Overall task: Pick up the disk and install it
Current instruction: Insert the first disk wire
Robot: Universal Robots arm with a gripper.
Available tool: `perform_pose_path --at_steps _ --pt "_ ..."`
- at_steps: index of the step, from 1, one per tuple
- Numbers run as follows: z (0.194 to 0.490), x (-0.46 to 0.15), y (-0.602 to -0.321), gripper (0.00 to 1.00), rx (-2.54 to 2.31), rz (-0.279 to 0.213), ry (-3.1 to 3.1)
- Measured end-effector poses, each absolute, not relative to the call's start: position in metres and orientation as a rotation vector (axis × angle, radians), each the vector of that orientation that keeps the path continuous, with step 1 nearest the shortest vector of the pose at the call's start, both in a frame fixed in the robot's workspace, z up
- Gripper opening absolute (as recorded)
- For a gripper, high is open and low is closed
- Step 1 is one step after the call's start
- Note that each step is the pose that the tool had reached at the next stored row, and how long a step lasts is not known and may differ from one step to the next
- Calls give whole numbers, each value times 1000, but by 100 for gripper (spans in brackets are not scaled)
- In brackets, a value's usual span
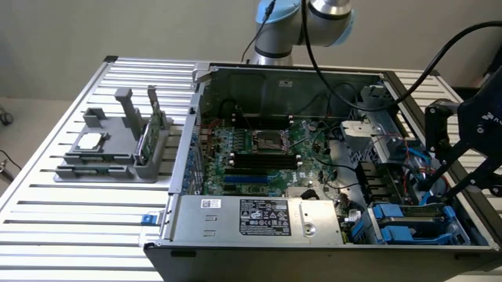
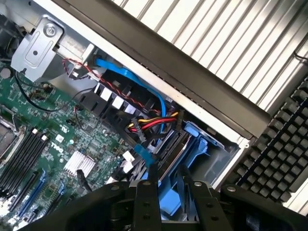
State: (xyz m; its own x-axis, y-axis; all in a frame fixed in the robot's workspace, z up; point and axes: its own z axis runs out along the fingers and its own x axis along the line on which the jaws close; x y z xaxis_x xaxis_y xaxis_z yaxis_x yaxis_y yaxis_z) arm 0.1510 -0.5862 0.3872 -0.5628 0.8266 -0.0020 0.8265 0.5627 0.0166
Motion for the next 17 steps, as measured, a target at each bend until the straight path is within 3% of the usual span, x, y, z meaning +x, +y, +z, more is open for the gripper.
perform_pose_path --at_steps 17 --pt "377 171 -587 31 1530 30 2736"
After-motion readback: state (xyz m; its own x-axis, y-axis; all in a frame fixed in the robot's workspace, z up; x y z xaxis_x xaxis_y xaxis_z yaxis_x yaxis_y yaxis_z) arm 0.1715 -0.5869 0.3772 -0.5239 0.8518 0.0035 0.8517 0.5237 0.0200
